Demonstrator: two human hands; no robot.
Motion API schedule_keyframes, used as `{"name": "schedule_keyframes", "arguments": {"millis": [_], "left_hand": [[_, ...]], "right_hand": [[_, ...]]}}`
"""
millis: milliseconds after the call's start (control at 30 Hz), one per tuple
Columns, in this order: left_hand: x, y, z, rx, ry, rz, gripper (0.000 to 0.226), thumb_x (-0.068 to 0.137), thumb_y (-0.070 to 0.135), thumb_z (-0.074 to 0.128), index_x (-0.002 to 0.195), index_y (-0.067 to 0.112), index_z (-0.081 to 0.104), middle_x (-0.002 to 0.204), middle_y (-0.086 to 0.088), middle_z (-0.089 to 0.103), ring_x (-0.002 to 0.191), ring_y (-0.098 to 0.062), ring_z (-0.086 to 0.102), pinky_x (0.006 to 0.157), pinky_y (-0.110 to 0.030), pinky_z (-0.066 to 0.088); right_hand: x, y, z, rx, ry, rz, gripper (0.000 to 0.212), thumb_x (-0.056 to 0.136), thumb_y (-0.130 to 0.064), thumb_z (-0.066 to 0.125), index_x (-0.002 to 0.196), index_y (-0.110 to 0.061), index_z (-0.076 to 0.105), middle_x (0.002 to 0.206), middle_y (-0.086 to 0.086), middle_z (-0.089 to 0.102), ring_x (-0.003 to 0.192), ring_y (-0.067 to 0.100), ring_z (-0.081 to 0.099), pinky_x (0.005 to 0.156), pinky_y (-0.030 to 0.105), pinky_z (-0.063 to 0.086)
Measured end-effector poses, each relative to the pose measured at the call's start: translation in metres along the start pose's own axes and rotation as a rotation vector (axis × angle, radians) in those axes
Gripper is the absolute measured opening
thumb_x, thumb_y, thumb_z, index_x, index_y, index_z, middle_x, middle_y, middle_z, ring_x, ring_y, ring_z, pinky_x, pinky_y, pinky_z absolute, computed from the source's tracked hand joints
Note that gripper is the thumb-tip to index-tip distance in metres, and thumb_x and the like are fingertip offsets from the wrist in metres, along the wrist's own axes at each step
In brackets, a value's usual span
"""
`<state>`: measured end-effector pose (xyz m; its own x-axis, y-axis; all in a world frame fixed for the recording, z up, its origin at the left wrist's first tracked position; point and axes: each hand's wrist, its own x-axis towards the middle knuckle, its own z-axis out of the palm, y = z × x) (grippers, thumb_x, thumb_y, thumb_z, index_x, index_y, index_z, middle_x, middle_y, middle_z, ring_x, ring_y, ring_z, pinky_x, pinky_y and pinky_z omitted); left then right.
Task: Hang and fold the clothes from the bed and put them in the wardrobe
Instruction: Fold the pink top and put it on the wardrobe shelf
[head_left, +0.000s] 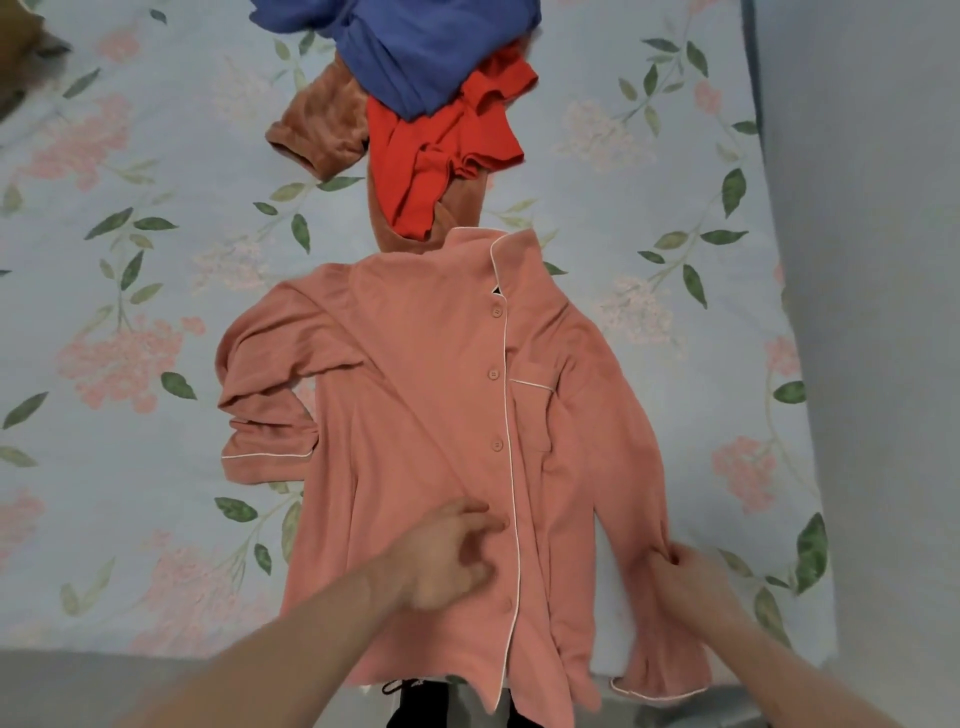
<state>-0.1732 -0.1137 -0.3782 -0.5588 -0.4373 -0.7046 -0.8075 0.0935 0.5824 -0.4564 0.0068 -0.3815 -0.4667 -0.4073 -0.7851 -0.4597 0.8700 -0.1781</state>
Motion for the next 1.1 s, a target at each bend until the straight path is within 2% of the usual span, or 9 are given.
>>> {"name": "schedule_keyframes", "arguments": {"millis": [167, 267, 367, 433, 567, 733, 833, 967, 1100], "left_hand": [[-0.011, -0.05, -0.085, -0.118, 0.599, -0.158, 0.039, 0.08, 0.018, 0.063, 0.118, 0.024, 0.066, 0.118, 0.004, 0.052, 0.1, -0.015, 0.057, 0.099, -0.038, 0.047], [-0.021, -0.081, -0.135, -0.1, 0.861, -0.428, 0.048, 0.082, 0.024, 0.064, 0.128, 0.016, 0.056, 0.132, -0.011, 0.046, 0.114, -0.034, 0.054, 0.1, -0.047, 0.046], [-0.027, -0.109, -0.164, -0.133, 0.847, -0.655, 0.064, 0.085, 0.029, 0.067, 0.143, 0.021, 0.043, 0.148, -0.02, 0.032, 0.135, -0.043, 0.037, 0.111, -0.051, 0.036], [-0.027, -0.124, -0.171, -0.163, 0.71, -0.795, 0.065, 0.078, 0.041, 0.074, 0.137, 0.03, 0.049, 0.149, -0.017, 0.037, 0.134, -0.042, 0.041, 0.113, -0.049, 0.036], [-0.03, -0.132, -0.169, -0.46, 0.587, -0.707, 0.055, 0.066, 0.041, 0.087, 0.114, 0.024, 0.064, 0.118, 0.003, 0.067, 0.109, -0.021, 0.063, 0.1, -0.037, 0.049], [-0.039, -0.136, -0.161, -0.443, 0.746, -0.597, 0.025, 0.087, 0.025, 0.077, 0.11, 0.017, 0.067, 0.109, 0.0, 0.07, 0.103, -0.021, 0.064, 0.098, -0.039, 0.05], [-0.051, -0.128, -0.156, -0.311, 0.893, -0.504, 0.016, 0.088, 0.012, 0.064, 0.102, 0.02, 0.066, 0.103, -0.003, 0.068, 0.095, -0.023, 0.065, 0.085, -0.037, 0.052], [-0.07, -0.118, -0.148, -0.335, 0.852, -0.28, 0.032, 0.091, 0.007, 0.041, 0.111, 0.026, 0.059, 0.114, -0.015, 0.062, 0.081, -0.028, 0.077, 0.074, -0.051, 0.062], [-0.091, -0.084, -0.144, -0.529, 0.913, -0.21, 0.041, 0.097, 0.003, 0.038, 0.122, 0.028, 0.059, 0.126, -0.011, 0.062, 0.072, -0.024, 0.078, 0.074, -0.032, 0.062]], "right_hand": [[-0.01, -0.029, -0.043, 0.681, 0.171, 0.043, 0.019, 0.098, -0.02, 0.059, 0.095, -0.009, 0.074, 0.096, 0.011, 0.073, 0.087, 0.028, 0.066, 0.086, 0.047, 0.053], [-0.025, -0.057, -0.072, 0.916, -0.119, -0.119, 0.023, 0.096, -0.019, 0.069, 0.114, -0.005, 0.069, 0.109, 0.011, 0.072, 0.091, 0.026, 0.069, 0.077, 0.036, 0.059], [-0.035, -0.087, -0.082, 1.086, -0.157, -0.13, 0.031, 0.087, -0.02, 0.079, 0.111, -0.003, 0.07, 0.111, 0.001, 0.075, 0.111, 0.017, 0.069, 0.076, 0.012, 0.055], [-0.042, -0.104, -0.081, 1.159, -0.155, -0.116, 0.021, 0.098, -0.007, 0.061, 0.116, 0.001, 0.068, 0.113, 0.01, 0.075, 0.111, 0.028, 0.071, 0.075, 0.026, 0.062], [-0.083, -0.14, -0.07, 0.982, -0.416, -0.235, 0.033, 0.096, 0.001, 0.056, 0.12, -0.016, 0.07, 0.114, 0.008, 0.076, 0.103, 0.037, 0.073, 0.09, 0.05, 0.06], [-0.107, -0.146, -0.007, 0.34, -0.356, -0.416, 0.061, 0.082, -0.008, 0.061, 0.118, -0.058, 0.057, 0.098, -0.03, 0.07, 0.089, -0.005, 0.068, 0.083, 0.016, 0.053], [-0.101, -0.125, 0.039, 0.059, -0.364, -0.415, 0.083, 0.08, -0.018, 0.056, 0.152, -0.05, 0.031, 0.137, -0.019, 0.053, 0.117, 0.002, 0.058, 0.099, 0.016, 0.044], [-0.094, -0.098, 0.078, -0.201, -0.307, -0.321, 0.079, 0.093, -0.032, 0.055, 0.16, -0.036, 0.013, 0.162, -0.007, 0.023, 0.138, 0.025, 0.047, 0.11, 0.034, 0.042], [-0.094, -0.084, 0.086, -0.105, -0.216, -0.302, 0.067, 0.09, -0.028, 0.054, 0.152, -0.039, 0.033, 0.136, -0.005, 0.06, 0.115, 0.021, 0.063, 0.099, 0.036, 0.049]]}}
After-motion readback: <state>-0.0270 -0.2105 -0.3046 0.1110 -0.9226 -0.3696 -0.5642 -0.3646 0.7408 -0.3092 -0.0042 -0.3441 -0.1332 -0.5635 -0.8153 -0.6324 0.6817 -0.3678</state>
